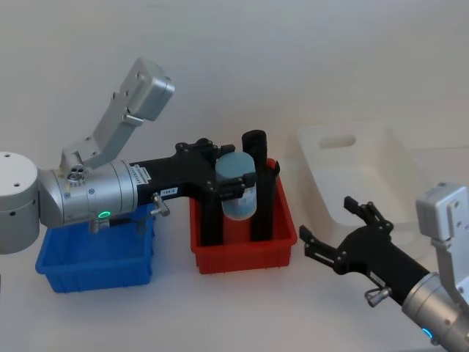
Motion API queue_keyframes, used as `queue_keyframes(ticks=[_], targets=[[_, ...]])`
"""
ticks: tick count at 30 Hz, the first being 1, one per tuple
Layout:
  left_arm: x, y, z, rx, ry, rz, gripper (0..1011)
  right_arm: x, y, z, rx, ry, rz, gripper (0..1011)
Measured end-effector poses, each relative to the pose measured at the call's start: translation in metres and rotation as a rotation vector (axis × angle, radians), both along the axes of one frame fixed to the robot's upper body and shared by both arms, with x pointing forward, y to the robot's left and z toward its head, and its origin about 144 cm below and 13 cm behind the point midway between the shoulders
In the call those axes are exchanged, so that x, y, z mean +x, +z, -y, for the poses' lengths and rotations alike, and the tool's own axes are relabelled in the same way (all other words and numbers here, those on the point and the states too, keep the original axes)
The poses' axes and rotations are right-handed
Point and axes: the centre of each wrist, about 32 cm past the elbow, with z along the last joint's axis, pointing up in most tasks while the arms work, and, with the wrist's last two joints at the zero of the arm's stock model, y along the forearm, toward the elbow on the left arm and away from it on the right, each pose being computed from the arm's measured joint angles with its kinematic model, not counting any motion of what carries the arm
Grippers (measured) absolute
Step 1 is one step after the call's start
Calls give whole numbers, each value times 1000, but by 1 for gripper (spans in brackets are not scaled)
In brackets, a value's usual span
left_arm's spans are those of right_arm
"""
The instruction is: Pick the cotton swabs from the blue box and place them into the white box.
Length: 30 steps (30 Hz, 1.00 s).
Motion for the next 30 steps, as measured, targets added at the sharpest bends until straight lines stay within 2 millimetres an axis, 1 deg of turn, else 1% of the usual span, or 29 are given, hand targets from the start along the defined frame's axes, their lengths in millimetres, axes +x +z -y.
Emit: queue_keyframes(ticks=[9,15,30], targets=[[0,1,1,2,-12,0,671,7,6,-6,-41,123,4,1002],[1,2,2,3,-16,0,671,16,11,-11,-63,195,8,1001],[1,3,2,3,-21,-1,671,41,19,-27,-62,232,21,1002]])
